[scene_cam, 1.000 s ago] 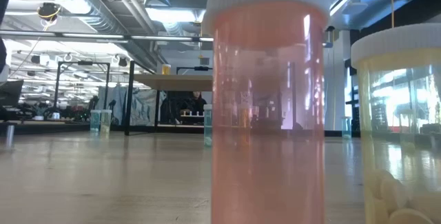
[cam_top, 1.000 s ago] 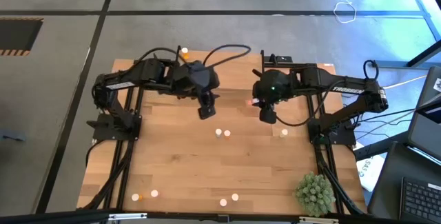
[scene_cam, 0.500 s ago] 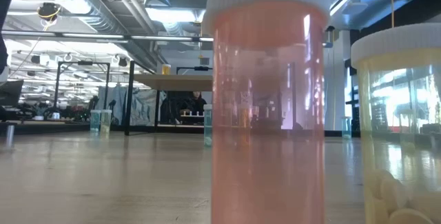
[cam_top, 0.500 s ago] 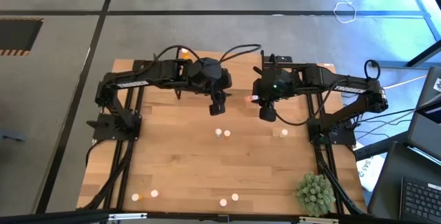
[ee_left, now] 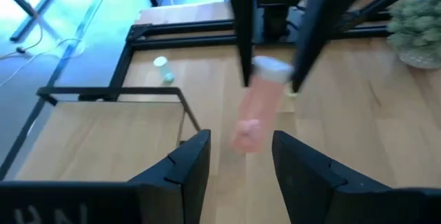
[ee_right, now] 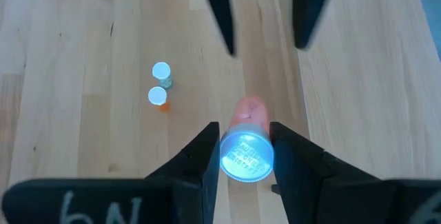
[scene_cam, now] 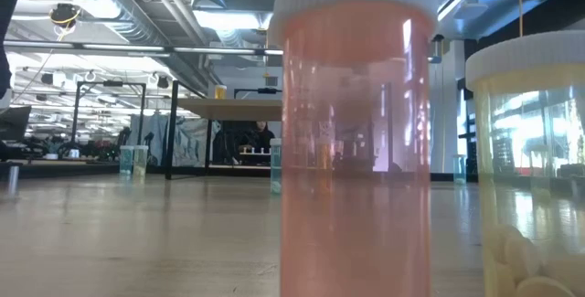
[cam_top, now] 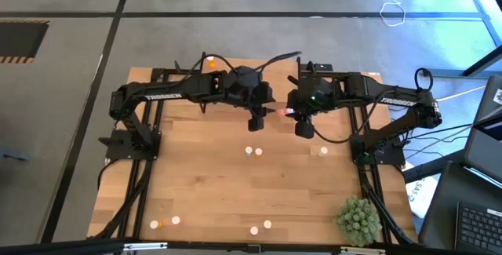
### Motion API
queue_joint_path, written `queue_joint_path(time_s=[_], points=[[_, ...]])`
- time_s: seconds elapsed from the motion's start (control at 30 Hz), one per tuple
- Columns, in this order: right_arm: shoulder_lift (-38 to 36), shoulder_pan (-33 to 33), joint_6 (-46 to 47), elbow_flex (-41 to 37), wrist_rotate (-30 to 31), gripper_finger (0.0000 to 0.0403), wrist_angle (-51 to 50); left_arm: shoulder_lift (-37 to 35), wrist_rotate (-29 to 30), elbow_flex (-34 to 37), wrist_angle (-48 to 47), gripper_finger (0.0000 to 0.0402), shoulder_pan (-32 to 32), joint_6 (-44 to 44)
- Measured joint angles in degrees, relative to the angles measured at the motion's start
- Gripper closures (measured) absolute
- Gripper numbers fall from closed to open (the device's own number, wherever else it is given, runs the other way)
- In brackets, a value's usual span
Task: Pick and place medicine bottles onto shelf by color
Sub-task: Put the top right pink pill bottle on the shelf
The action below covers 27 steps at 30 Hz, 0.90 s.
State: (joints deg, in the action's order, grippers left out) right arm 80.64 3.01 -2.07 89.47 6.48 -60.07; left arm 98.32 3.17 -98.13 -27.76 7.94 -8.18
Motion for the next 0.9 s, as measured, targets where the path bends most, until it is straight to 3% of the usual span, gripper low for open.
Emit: queue_joint_path(time_s=[0.2,0.43,0.9], points=[[0.0,0.0,-0.04,0.0,0.02,0.0289,0.74,0.0,-6.88,3.95,7.26,0.0251,1.94,0.24],[0.0,0.0,-0.04,0.0,0.02,0.0289,0.74,0.12,-11.33,4.25,8.25,0.0251,3.06,0.5],[-0.01,0.0,-0.17,0.04,0.16,0.0287,1.81,4.07,-11.89,4.25,11.78,0.0251,3.0,1.33]])
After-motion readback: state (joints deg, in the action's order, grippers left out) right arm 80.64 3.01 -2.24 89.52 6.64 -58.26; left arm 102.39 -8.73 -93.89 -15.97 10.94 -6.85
